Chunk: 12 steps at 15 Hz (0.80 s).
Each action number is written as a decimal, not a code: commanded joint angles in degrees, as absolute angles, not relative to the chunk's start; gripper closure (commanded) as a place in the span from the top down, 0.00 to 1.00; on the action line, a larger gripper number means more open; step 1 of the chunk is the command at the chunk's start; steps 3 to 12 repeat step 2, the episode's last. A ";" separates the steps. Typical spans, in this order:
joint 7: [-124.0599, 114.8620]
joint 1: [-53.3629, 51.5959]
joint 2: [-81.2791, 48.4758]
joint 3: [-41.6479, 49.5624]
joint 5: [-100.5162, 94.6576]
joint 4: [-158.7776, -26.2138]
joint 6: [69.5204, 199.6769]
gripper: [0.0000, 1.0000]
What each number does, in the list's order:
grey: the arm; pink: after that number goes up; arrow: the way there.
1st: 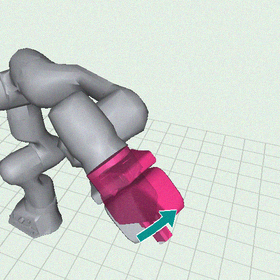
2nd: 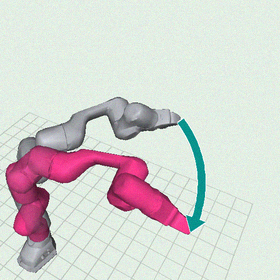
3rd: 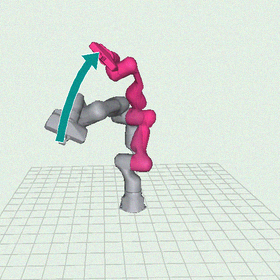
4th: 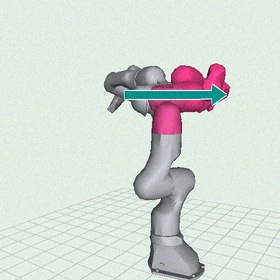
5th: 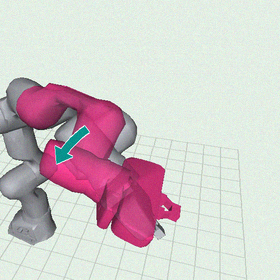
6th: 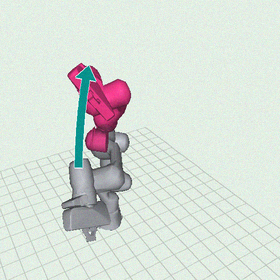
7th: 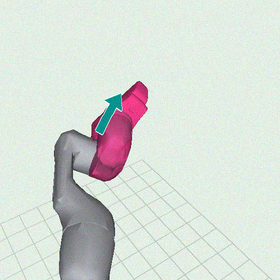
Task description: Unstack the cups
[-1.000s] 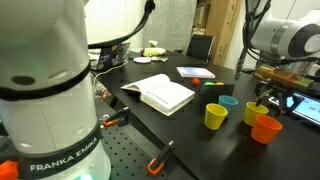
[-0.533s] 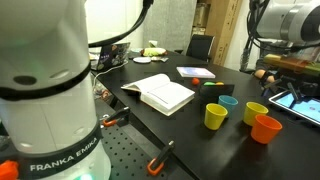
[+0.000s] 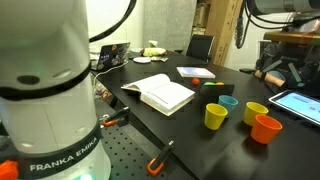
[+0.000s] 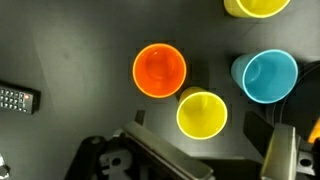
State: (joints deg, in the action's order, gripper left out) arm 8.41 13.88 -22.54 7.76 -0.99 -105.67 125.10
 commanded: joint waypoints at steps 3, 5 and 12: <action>8.88 12.30 -12.79 8.02 -2.31 -115.63 122.83 1.00; 8.88 12.30 -12.79 8.02 -2.31 -115.63 122.83 1.00; 8.88 12.30 -12.79 8.02 -2.31 -115.63 122.83 1.00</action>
